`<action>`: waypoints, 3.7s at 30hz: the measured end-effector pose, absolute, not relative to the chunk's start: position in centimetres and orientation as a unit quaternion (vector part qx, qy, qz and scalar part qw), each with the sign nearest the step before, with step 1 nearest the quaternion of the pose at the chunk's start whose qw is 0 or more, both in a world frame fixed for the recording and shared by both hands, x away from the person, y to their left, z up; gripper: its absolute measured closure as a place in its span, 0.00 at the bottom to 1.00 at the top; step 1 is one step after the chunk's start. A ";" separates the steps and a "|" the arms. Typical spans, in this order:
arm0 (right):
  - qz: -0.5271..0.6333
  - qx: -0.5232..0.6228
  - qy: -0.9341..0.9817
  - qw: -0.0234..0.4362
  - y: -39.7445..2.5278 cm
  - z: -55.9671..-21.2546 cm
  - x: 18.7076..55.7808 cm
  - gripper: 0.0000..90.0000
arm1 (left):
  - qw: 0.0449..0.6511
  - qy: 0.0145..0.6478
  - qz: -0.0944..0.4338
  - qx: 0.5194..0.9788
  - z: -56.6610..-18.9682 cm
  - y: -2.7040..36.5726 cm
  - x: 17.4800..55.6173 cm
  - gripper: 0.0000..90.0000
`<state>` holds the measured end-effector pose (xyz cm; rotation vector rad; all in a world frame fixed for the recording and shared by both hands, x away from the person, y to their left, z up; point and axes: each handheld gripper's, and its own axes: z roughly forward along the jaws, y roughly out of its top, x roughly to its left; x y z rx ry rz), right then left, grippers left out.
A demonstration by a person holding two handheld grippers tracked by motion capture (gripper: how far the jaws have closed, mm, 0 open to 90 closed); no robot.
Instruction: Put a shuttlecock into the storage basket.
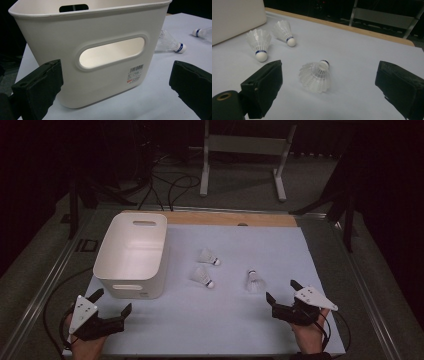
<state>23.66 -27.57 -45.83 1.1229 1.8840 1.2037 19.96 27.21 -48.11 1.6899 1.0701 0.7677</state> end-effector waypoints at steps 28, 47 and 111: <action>0.404 0.415 0.758 0.299 -26.0 -44.8 27.3 0.08 | 0.468 0.438 0.316 0.699 -48.2 26.8 20.3 0.00; 0.351 0.421 0.781 0.301 -25.6 -46.2 29.3 0.09 | 0.477 0.447 0.315 0.688 -48.2 27.1 20.2 0.00; 0.269 0.396 0.835 0.272 -22.9 -49.3 32.7 0.99 | 0.467 0.453 0.316 0.691 -48.4 27.3 20.3 0.00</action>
